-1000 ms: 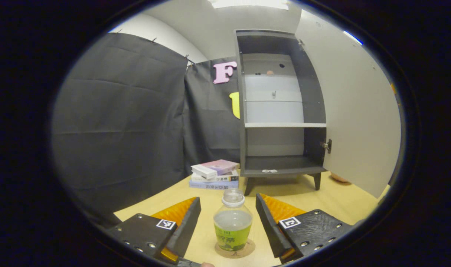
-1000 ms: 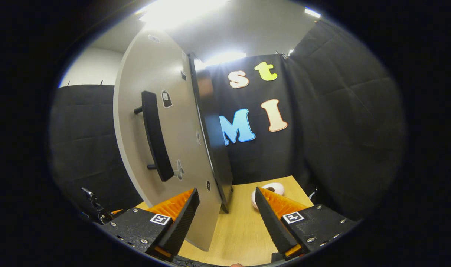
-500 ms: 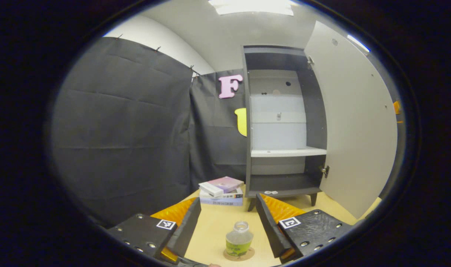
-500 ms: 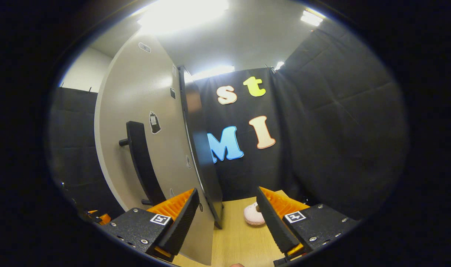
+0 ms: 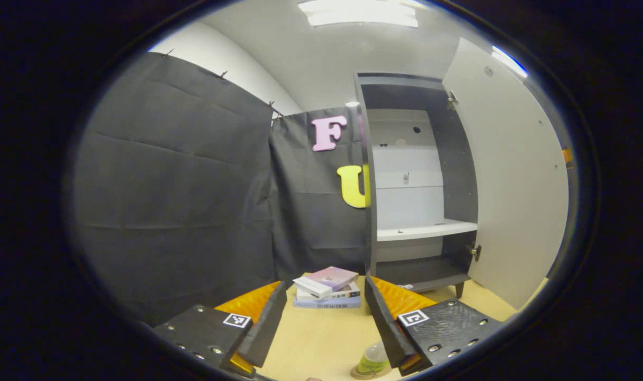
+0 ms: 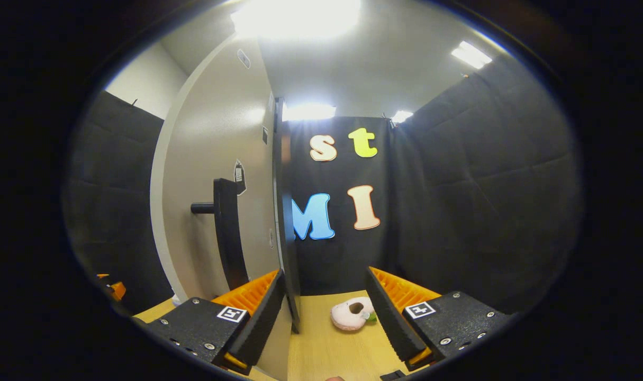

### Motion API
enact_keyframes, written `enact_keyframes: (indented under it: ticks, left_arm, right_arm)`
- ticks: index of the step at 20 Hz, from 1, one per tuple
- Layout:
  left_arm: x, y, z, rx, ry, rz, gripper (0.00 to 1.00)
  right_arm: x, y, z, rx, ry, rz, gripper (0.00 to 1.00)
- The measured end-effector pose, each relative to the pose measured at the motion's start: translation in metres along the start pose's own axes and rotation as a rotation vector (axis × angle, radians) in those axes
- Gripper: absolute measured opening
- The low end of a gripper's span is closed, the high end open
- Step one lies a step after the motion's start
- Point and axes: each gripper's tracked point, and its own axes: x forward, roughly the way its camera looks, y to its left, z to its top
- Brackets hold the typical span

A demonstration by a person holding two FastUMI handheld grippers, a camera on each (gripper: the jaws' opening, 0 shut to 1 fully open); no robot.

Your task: Open the cabinet door with the right hand, grasp the bottle in the cabinet with the left hand and place it on the coaster, then close the cabinet door with the right hand.

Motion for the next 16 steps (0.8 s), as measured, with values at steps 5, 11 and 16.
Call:
enact_keyframes:
  ticks: [5, 11, 16]
  left_arm:
    - [0.013, 0.026, -0.006, 0.001, 0.002, -0.021, 0.89]
    - [0.016, 0.070, -0.017, 0.007, 0.018, -0.007, 0.85]
    - [0.016, 0.102, -0.023, 0.009, 0.023, 0.004, 0.89]
  right_arm:
    - [-0.004, 0.059, -0.005, 0.016, 0.011, 0.062, 0.93]
    - [0.007, 0.117, -0.009, 0.033, 0.007, 0.112, 0.93]
    - [0.014, 0.154, -0.011, 0.037, -0.003, 0.135, 0.93]
